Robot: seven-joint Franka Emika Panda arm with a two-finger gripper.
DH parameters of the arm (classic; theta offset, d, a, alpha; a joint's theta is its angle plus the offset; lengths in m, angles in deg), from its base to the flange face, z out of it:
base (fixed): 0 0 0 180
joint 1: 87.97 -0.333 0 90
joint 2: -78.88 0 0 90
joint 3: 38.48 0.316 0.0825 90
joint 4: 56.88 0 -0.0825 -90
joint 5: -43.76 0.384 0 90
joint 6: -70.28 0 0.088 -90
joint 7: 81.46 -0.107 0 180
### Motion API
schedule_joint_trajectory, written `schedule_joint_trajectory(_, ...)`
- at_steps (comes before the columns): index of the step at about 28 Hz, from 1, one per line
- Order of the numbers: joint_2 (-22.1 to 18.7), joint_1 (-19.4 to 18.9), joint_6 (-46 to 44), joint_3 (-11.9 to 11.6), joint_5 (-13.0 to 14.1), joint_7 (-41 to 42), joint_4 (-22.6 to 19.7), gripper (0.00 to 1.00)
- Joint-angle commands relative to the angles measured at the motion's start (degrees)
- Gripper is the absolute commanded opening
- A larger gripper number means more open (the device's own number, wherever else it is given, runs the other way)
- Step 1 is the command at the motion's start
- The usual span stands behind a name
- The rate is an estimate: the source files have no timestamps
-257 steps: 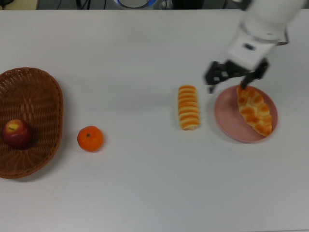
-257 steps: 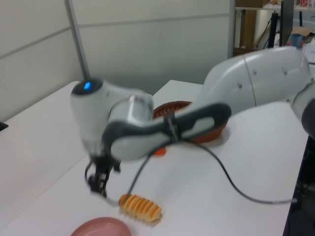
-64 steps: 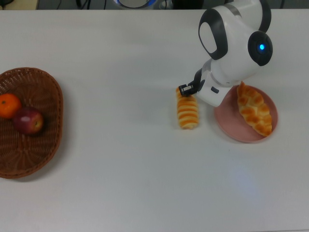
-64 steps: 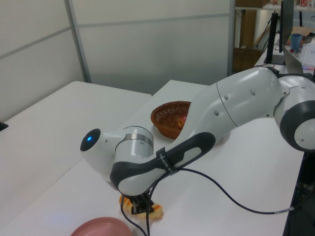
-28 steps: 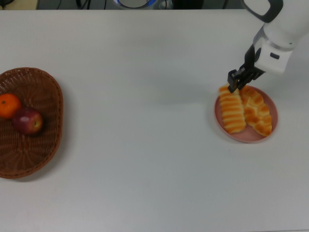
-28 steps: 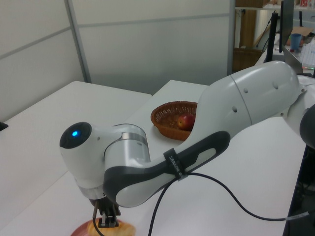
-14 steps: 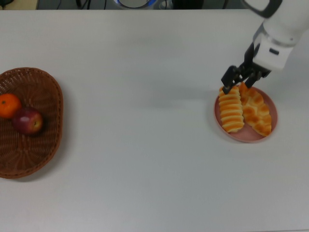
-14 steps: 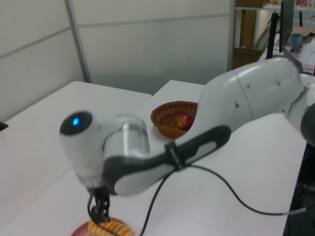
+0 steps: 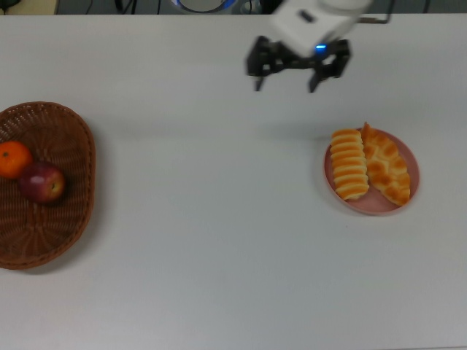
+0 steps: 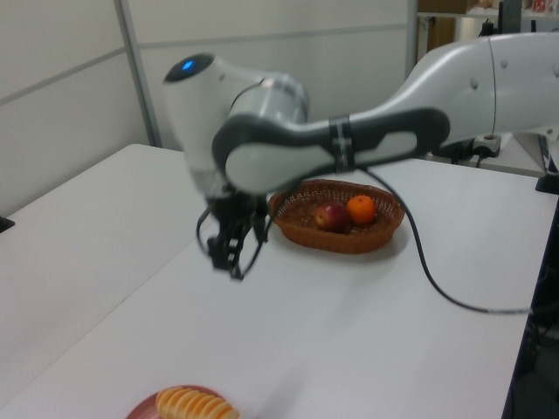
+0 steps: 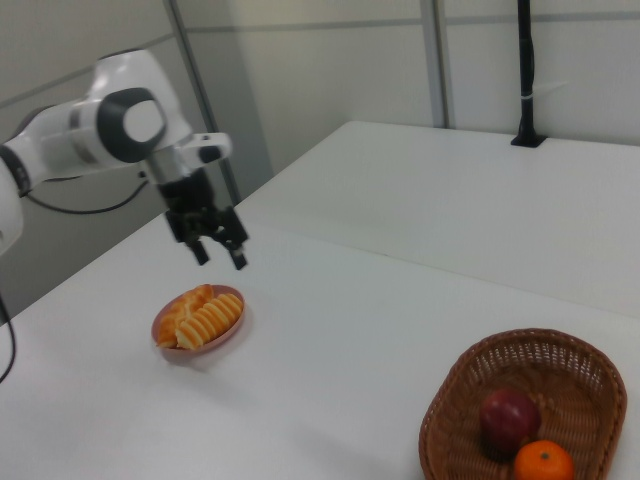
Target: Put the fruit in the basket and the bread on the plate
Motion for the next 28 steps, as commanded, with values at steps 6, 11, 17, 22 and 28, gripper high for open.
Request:
schedule_joint_trajectory(6, -3.27, 12.23, -4.66, 0.03, 4.40, 4.54, -2.14, 1.00)
schedule_joint_trajectory(11, -2.91, 17.76, -5.11, 0.03, 4.67, 5.25, -2.22, 1.00)
schedule_joint_trajectory(17, -3.26, 21.46, -5.11, -0.06, 6.25, 6.30, -2.32, 1.00)
schedule_joint_trajectory(22, -3.00, 22.43, -5.02, 0.03, 6.34, 6.74, -2.05, 1.00)
schedule_joint_trajectory(28, -3.00, 23.22, -4.58, -0.06, 6.08, 8.67, -1.96, 1.00)
